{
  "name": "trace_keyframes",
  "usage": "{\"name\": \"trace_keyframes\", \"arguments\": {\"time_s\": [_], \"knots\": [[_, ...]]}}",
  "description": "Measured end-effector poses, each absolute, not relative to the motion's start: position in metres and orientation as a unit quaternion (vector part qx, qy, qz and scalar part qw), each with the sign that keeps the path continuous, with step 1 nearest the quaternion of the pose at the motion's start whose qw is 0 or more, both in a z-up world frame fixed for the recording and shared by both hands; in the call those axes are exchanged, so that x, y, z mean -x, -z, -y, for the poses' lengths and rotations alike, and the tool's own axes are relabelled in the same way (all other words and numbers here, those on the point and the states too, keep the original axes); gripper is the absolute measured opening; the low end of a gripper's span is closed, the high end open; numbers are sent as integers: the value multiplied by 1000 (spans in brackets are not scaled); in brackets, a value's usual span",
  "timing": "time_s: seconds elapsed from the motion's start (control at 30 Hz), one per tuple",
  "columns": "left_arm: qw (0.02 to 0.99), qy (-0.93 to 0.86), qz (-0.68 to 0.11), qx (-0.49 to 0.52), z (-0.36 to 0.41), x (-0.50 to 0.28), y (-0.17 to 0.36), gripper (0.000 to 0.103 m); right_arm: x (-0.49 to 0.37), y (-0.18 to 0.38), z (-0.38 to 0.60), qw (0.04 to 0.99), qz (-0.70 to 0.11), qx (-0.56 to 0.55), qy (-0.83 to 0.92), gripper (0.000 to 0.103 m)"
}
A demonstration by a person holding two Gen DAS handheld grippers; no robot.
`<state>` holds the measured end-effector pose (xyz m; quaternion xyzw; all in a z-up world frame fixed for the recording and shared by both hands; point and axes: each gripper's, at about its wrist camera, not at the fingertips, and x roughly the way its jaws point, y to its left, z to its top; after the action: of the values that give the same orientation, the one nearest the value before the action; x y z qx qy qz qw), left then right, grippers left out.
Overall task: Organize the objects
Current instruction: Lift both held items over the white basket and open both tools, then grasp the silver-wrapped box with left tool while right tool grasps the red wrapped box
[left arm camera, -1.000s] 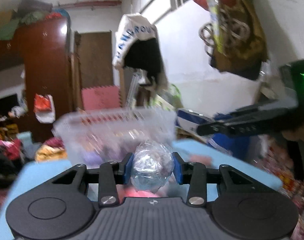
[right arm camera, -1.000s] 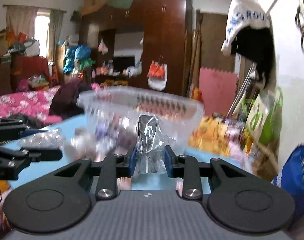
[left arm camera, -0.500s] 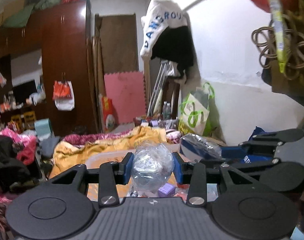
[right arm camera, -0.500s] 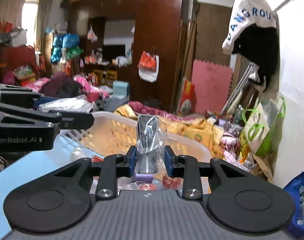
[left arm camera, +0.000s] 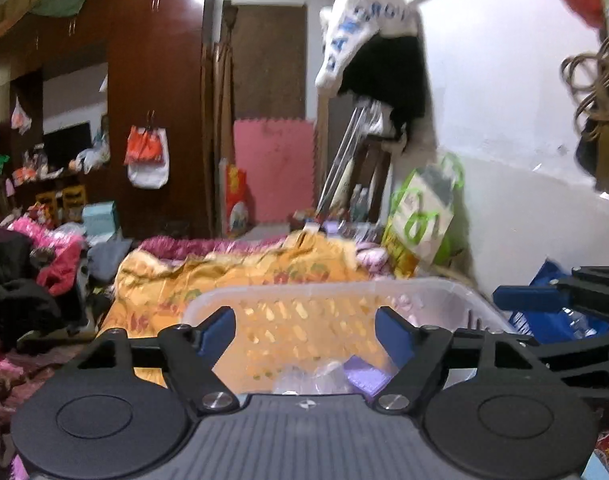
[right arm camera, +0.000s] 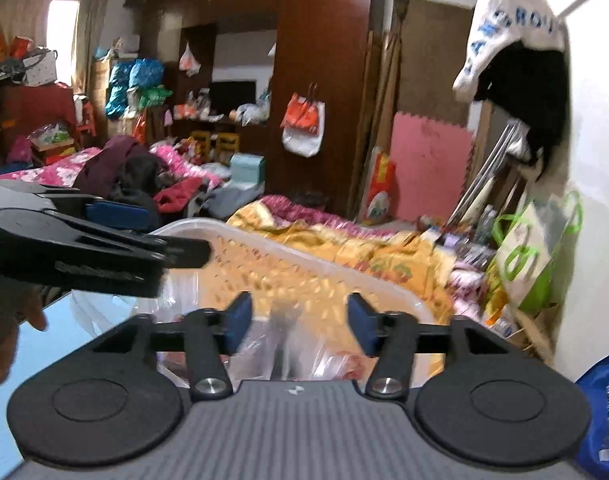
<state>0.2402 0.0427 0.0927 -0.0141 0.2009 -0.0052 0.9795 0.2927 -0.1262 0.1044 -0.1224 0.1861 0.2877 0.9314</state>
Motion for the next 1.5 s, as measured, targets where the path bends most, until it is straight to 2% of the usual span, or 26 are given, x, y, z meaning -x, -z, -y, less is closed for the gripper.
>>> {"name": "trace_keyframes", "arguments": {"time_s": [0.03,0.1,0.17,0.2,0.23,0.27,0.37,0.53,0.77,0.93,1.13,1.2,1.27,1.37,1.4,1.47,1.5], "knots": [[980,15,-197,15,-45,-232,-93,80,-288,-105,131,933,-180,122,-287,69],[982,29,-184,11,-46,-208,-91,80,-273,-105,146,935,-167,113,-290,85],[985,35,-167,8,-51,-169,-80,80,-251,-97,168,938,-145,99,-299,93],[987,38,-158,9,-55,-151,-72,83,-239,-89,180,938,-135,103,-303,98],[988,38,-152,10,-59,-136,-63,89,-229,-80,190,939,-128,108,-300,101],[988,32,-153,7,-62,-126,-54,90,-222,-69,200,943,-126,113,-288,103],[982,11,-188,17,-79,-118,-24,90,-224,-29,220,944,-175,114,-255,103],[965,-6,-255,55,-109,-159,3,90,-242,13,230,933,-241,88,-252,101],[954,-15,-295,53,-109,-179,22,89,-243,20,227,924,-262,61,-273,97],[954,-4,-295,51,-98,-181,28,90,-240,27,229,926,-264,65,-262,96],[948,3,-307,82,-104,-188,33,90,-245,29,224,925,-276,75,-251,78],[947,-2,-309,91,-107,-190,34,91,-245,31,221,922,-281,81,-253,58],[947,-9,-304,98,-110,-188,33,91,-246,32,219,917,-291,84,-258,49],[951,-24,-296,84,-107,-186,32,91,-242,33,218,919,-287,92,-254,46],[951,-25,-296,82,-105,-186,32,91,-241,33,217,920,-286,97,-251,38],[951,-32,-300,71,-101,-189,33,91,-239,33,216,920,-283,102,-250,30],[950,-33,-303,70,-99,-191,34,91,-238,32,216,920,-283,104,-250,30]]}}
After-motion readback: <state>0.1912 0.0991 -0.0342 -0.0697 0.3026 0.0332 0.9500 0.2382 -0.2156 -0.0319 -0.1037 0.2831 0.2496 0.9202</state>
